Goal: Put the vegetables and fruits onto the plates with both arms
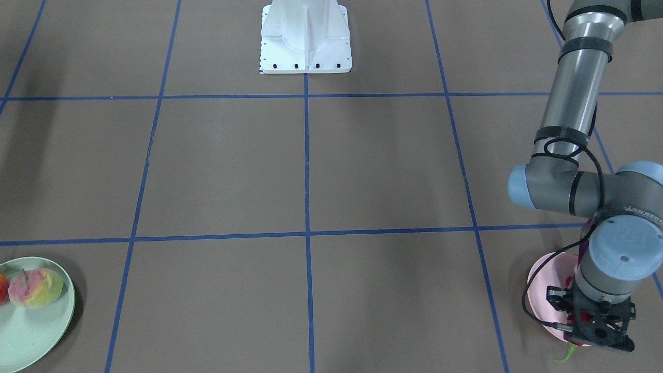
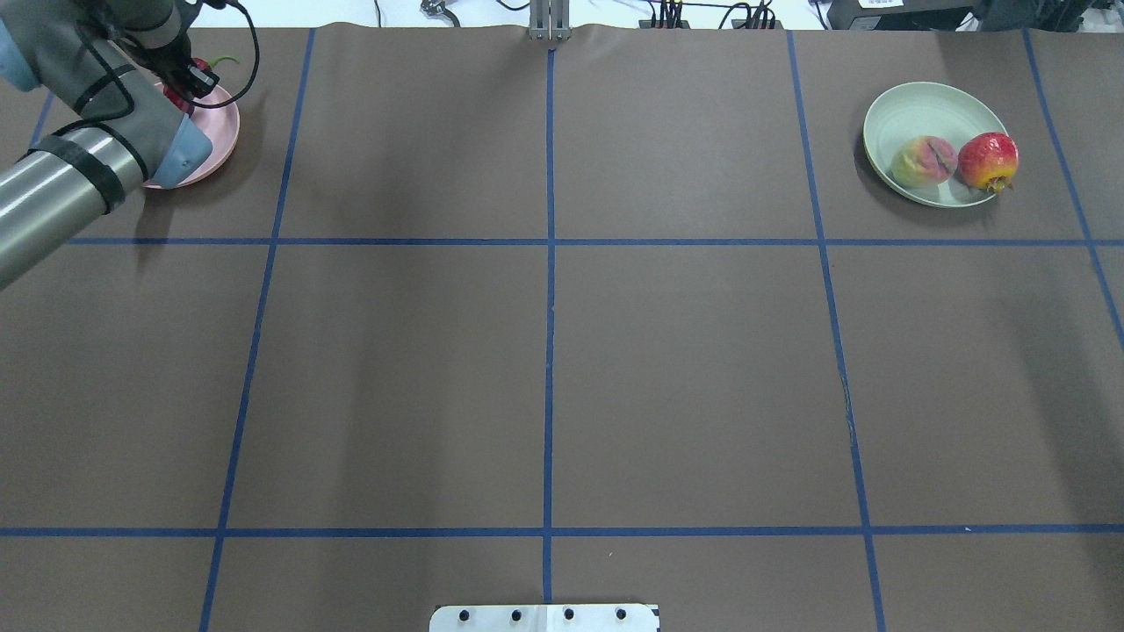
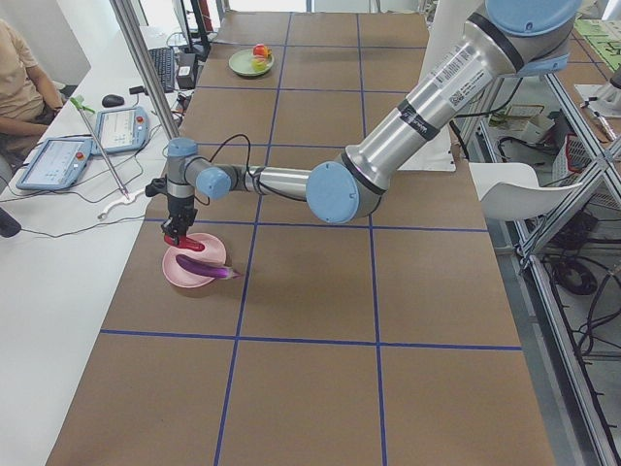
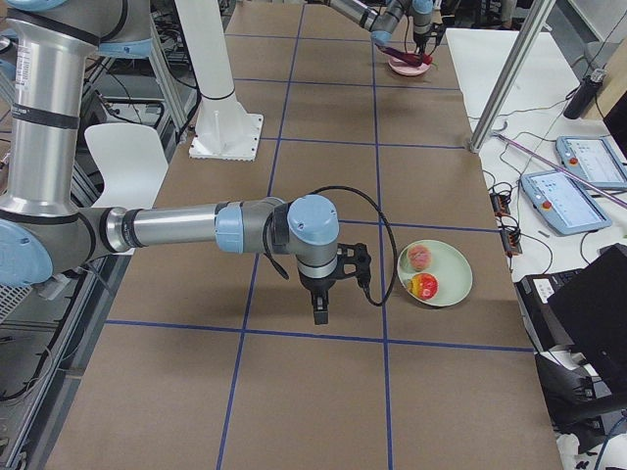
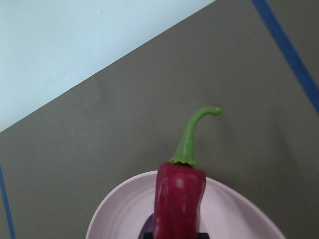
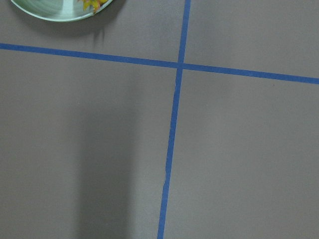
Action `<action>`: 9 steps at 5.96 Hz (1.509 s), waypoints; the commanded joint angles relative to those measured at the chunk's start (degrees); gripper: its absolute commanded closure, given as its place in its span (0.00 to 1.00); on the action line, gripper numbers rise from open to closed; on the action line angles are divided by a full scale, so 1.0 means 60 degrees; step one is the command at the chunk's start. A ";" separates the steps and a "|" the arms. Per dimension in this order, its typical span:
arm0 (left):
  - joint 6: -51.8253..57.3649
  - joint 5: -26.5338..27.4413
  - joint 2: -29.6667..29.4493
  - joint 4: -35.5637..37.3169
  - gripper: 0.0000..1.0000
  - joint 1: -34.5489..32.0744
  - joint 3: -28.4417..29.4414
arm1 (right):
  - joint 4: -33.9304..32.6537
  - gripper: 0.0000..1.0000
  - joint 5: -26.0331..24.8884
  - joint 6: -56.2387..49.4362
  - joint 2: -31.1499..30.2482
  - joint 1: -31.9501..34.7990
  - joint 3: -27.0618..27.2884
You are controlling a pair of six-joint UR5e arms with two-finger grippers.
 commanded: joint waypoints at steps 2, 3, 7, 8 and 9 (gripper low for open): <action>-0.0046 -0.0046 0.0675 -0.0527 0.00 -0.0023 -0.0756 | 0.0015 0.00 0.0000 -0.0009 0.0000 -0.0002 0.0014; -0.0207 -0.0641 0.0664 -0.0527 0.00 -0.0038 -0.0877 | 0.0001 0.00 0.0000 0.0006 0.0000 -0.0002 0.0014; -0.0794 -0.3624 0.1728 0.1145 0.00 -0.1481 -0.3240 | 0.0001 0.00 -0.0029 0.0035 0.0000 -0.0017 -0.0001; -0.0765 -0.4129 0.2574 0.2274 0.00 -0.1952 -0.4759 | 0.0015 0.00 -0.0015 0.0137 0.0000 -0.0031 0.0028; -0.0664 -0.4482 0.3902 0.3242 0.00 -0.2290 -0.6558 | 0.0204 0.00 -0.0015 0.0196 0.0000 -0.0031 0.0043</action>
